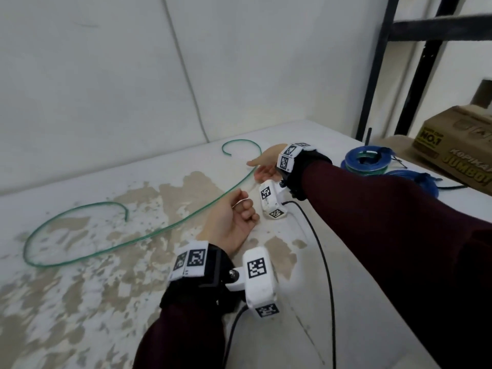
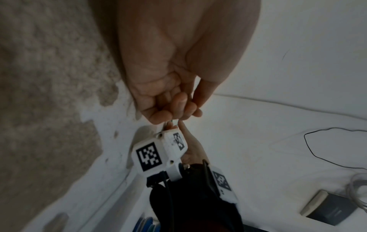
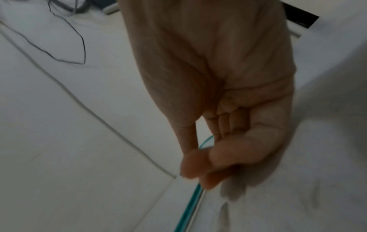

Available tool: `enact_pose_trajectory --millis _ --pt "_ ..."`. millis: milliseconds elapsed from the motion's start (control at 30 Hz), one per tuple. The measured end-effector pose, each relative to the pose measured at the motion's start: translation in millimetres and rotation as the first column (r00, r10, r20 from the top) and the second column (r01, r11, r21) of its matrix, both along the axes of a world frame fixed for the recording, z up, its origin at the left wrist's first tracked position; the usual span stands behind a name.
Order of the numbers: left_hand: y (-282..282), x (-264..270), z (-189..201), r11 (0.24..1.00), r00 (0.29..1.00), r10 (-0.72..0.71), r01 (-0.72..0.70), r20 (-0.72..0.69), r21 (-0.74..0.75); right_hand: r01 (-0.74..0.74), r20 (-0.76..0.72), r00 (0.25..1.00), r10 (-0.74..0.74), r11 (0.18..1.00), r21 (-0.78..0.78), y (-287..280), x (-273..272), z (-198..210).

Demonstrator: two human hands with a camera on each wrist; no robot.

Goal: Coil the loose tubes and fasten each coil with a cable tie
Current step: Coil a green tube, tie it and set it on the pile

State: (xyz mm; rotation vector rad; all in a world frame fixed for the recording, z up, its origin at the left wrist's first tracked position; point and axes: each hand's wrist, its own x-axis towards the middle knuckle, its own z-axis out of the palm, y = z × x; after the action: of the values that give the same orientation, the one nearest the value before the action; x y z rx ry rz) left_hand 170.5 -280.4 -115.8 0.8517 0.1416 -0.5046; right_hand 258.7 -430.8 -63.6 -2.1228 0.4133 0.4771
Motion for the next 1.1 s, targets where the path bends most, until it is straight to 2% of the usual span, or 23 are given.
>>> enact_pose_trajectory --millis 67,167,267,400,500,567,733,900,1033,1100 --pt "1.3 -0.3 0.2 1.000 1.000 0.000 0.000 0.001 0.003 -0.052 0.044 0.998 0.053 0.998 -0.039 -1.4 1.7 2.5" --pt "4.2 -0.6 1.6 1.000 1.000 -0.011 0.011 0.024 0.016 0.045 0.175 0.982 -0.066 0.992 0.121 -10.0 1.0 -2.1" --pt "4.6 -2.8 3.8 0.997 0.996 -0.037 0.031 0.080 0.078 0.090 0.220 0.968 -0.123 0.984 0.154 -7.2 1.8 -5.9" --pt "4.8 -6.7 5.0 0.997 0.998 -0.014 0.009 0.067 0.077 0.148 0.171 0.970 -0.174 0.977 0.155 2.6 2.0 -8.8" --pt "6.5 -8.0 4.3 0.998 0.999 0.025 -0.027 0.036 0.058 0.090 0.130 0.986 -0.101 0.992 0.090 4.0 1.9 -8.7" --pt "7.9 -8.7 3.5 0.998 0.999 0.040 -0.042 0.035 0.054 0.048 0.147 0.987 -0.058 0.996 0.074 0.6 -2.6 -6.3" --pt "8.8 -9.8 4.8 0.998 0.998 0.051 -0.052 0.021 0.022 0.089 0.225 0.967 -0.117 0.987 0.133 -8.9 -5.9 -7.4" --pt "9.3 -10.3 7.4 0.999 0.999 0.036 -0.036 0.010 -0.012 0.150 0.136 0.978 -0.161 0.985 0.083 -4.0 -4.2 -10.2" --pt "9.1 -10.9 7.8 0.999 0.999 0.038 -0.038 0.002 0.002 0.079 0.137 0.987 -0.080 0.997 0.014 -2.8 -2.5 -10.9" --pt "8.5 -10.4 7.3 0.999 0.999 0.043 -0.043 -0.007 0.009 0.070 0.194 0.978 -0.081 0.996 0.060 -7.0 -0.8 -13.6"
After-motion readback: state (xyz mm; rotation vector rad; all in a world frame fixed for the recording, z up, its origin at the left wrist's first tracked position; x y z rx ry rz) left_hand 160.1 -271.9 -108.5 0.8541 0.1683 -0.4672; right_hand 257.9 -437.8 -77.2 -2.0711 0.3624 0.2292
